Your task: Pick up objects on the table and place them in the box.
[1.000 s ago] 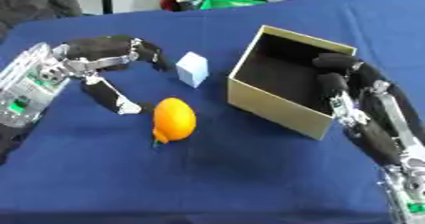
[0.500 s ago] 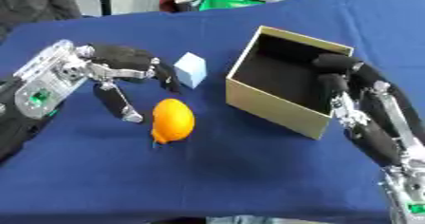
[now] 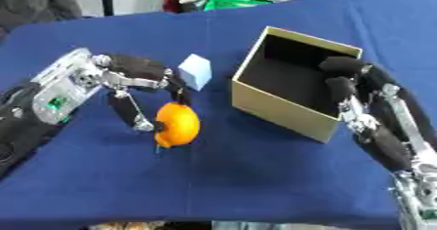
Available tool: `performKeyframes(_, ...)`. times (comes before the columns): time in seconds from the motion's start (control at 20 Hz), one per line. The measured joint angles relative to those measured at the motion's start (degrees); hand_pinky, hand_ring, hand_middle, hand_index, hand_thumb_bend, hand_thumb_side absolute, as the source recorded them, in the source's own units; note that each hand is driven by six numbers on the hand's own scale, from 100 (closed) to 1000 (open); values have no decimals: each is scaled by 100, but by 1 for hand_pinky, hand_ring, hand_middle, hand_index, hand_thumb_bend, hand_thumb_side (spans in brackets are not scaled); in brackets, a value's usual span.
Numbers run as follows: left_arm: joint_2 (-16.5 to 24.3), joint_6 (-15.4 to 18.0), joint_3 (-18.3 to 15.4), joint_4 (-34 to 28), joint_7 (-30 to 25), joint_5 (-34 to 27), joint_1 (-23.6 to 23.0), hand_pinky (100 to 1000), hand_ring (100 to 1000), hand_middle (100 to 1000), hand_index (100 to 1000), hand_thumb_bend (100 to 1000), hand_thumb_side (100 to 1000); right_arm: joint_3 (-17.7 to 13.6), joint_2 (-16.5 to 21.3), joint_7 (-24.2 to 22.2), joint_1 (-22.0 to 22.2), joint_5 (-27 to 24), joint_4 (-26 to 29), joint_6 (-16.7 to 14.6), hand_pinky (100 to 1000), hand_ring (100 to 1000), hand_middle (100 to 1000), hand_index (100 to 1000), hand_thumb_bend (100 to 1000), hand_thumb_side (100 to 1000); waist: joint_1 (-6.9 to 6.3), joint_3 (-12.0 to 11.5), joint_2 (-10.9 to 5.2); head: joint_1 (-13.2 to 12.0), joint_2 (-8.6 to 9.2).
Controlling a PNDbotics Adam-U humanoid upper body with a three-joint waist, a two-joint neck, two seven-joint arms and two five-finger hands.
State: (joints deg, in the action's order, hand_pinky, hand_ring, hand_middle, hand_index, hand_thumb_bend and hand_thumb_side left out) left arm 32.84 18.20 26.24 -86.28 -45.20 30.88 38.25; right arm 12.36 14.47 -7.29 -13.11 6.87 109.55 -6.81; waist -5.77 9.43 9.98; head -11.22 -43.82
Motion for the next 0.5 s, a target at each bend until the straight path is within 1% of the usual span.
performKeyframes(0.1, -36, 4, 5, 86, 4, 16, 1, 727, 635, 567, 750, 181, 100, 0, 0, 0, 0, 0, 0, 0, 800, 889, 754, 828, 100, 720, 1, 0, 1, 0, 0)
performKeyframes(0.2, -70, 42, 2, 176, 42, 35, 1, 705, 584, 479, 669, 105, 100, 0, 0, -1, -1, -2, 0, 0, 800, 889, 754, 828, 100, 719, 4, 0, 1, 0, 0)
performKeyframes(0.25, -85, 73, -1, 219, 76, 42, 2, 692, 558, 436, 624, 100, 100, 0, 0, -1, -1, -4, 0, 0, 800, 889, 754, 828, 100, 719, 4, 0, 1, 0, 0)
performKeyframes(0.3, -103, 103, -13, 266, 135, 46, 7, 687, 548, 414, 604, 100, 100, 0, 0, -1, -1, -7, 0, 0, 800, 889, 754, 828, 100, 719, 5, 0, 1, 0, 0)
performKeyframes(0.5, -108, 197, -104, 413, 469, 50, 69, 688, 539, 393, 581, 100, 100, 0, 0, -1, -1, -15, 0, 0, 800, 889, 753, 828, 100, 720, 7, 1, 1, 1, 0)
